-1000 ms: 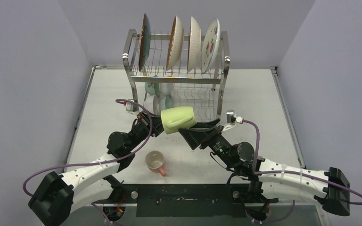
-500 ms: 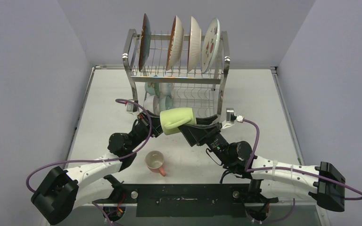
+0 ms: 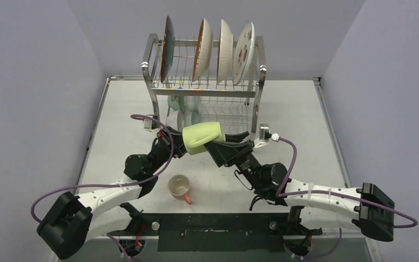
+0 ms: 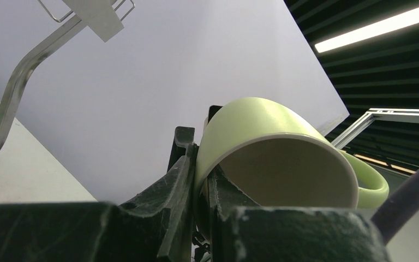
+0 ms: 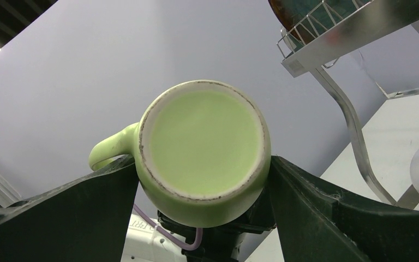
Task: Load the mixed dishes into the dish rack
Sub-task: Pick up the cup at the corner of the board, then turn the cup upside down in the dish rack.
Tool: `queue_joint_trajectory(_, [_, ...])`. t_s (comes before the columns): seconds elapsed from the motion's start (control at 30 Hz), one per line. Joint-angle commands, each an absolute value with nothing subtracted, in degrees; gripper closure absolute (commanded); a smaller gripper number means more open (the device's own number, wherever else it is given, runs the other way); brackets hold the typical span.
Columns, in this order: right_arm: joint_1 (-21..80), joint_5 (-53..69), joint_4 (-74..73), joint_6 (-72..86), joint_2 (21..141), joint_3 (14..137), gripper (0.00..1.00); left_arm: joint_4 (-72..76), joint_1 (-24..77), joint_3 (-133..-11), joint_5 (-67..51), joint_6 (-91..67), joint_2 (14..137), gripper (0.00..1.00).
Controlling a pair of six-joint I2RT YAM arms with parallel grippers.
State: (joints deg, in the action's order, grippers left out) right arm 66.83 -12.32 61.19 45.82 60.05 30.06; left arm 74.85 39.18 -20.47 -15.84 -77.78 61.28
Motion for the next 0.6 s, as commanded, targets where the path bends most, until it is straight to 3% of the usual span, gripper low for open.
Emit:
queue_joint_trajectory(0.0, [67.44,-11.44,68.33,47.28,62.16,33.86,0.2,83.41,39.54,-22.57,-18.16,-79.46,61.85,1.0])
queue_joint_trajectory(0.57, [67.54,-11.69,70.41,48.35,65.41,35.6,0.09,85.61,39.46,-23.12,-18.81,-80.09,63.19,1.0])
